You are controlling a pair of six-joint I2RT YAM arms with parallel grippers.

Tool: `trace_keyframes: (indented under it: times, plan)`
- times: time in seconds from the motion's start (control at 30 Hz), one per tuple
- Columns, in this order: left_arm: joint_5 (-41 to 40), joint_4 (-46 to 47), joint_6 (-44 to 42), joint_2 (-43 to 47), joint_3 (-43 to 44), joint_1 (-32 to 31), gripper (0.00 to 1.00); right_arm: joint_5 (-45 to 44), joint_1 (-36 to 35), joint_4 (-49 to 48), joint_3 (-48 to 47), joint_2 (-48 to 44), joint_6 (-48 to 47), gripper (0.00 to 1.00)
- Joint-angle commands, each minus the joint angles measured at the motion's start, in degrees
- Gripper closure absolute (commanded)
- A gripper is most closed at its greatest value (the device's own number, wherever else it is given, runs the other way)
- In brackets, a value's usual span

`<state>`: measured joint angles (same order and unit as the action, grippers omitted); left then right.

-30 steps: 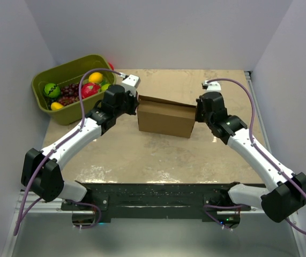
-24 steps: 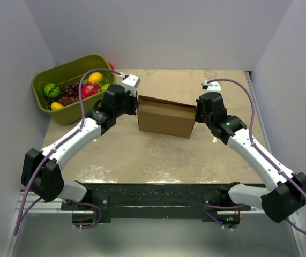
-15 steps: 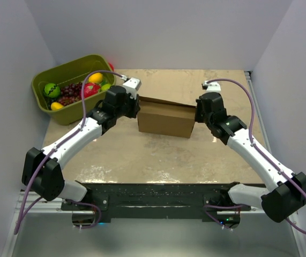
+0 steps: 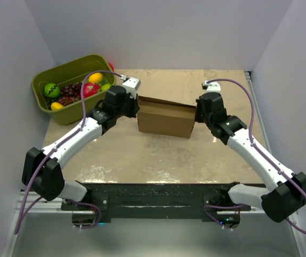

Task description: Fold the paper box

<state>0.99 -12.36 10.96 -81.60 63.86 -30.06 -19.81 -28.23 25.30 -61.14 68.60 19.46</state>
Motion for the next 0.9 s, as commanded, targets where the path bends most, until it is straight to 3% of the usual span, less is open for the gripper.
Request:
trace_keyframes:
  times: [0.0,0.07,0.43,0.47,0.5,0.6,0.73,0.87]
  plan:
    - [-0.8,-0.6,0.4,-1.1,-0.8,-0.5,0.94,3.7,-0.9,5.6,1.3,0.8,0.7,1.00]
    - [-0.8,-0.1,0.6,-1.1,-1.3,-0.5,1.00,3.6,-1.0,5.6,1.3,0.7,0.7,1.00]
    - [-1.9,0.1,1.6,-0.8,-3.5,-0.6,1.00,3.5,-1.0,5.9,1.3,0.7,0.6,1.00]
    - [-1.4,0.2,1.7,-0.6,-3.6,-0.6,0.95,3.6,-1.0,5.9,1.2,0.7,0.6,1.00]
    - [-1.3,0.5,1.7,-0.1,-3.6,-0.5,0.78,3.6,-1.0,5.8,1.3,0.7,0.7,1.00]
    - [0.3,1.2,2.0,1.3,-3.3,-0.6,0.60,3.8,-1.0,5.7,1.0,0.8,0.7,1.00]
    - [1.1,1.1,1.3,2.0,-1.4,-0.5,0.54,3.8,-1.1,5.8,1.1,0.7,0.8,1.00]
    - [0.4,0.5,0.0,1.2,0.9,-0.3,0.58,3.7,-1.0,5.8,1.1,0.5,0.6,1.00]
